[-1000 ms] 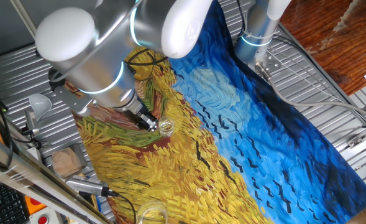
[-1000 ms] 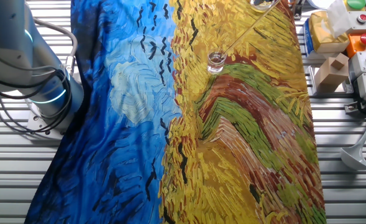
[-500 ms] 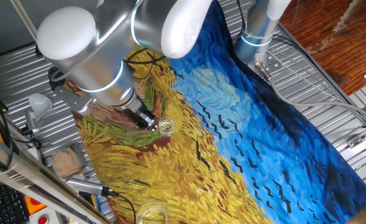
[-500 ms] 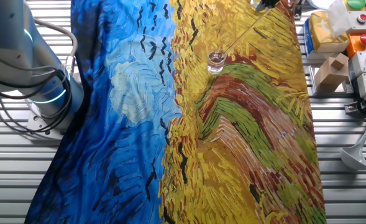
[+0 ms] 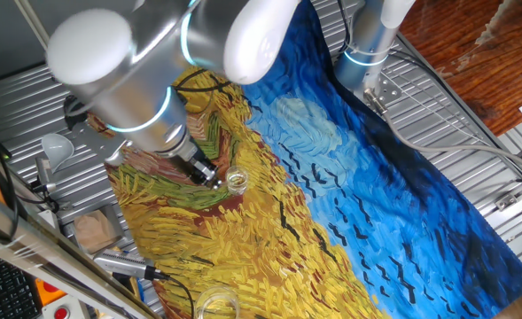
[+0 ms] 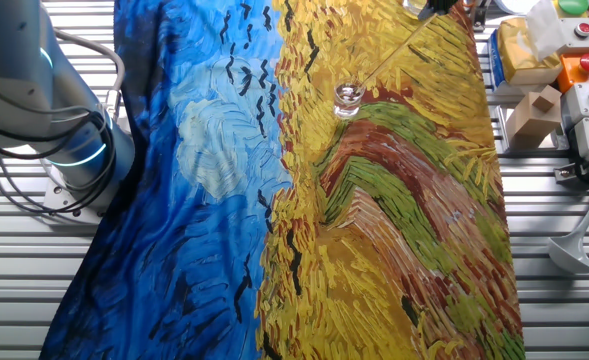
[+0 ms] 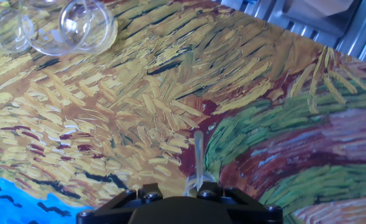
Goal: Stir the beaker with a glass rod
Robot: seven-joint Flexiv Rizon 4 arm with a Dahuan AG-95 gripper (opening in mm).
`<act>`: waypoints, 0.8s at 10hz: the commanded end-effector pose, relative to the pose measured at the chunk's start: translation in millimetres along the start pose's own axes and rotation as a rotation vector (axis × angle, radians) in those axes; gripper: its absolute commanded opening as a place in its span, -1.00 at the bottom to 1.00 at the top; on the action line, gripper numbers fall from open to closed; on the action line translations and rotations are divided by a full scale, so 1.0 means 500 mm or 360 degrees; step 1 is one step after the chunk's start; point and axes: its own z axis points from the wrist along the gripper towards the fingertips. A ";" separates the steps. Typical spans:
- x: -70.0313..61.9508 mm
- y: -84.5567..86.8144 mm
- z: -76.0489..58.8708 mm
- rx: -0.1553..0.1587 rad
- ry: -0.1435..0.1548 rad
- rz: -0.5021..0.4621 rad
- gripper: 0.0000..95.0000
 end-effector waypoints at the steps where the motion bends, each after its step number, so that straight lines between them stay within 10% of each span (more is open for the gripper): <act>1: -0.004 -0.001 0.005 0.0002 0.0002 0.0004 -0.20; 8: -0.026 0.002 -0.001 0.0003 0.0026 0.0010 -0.20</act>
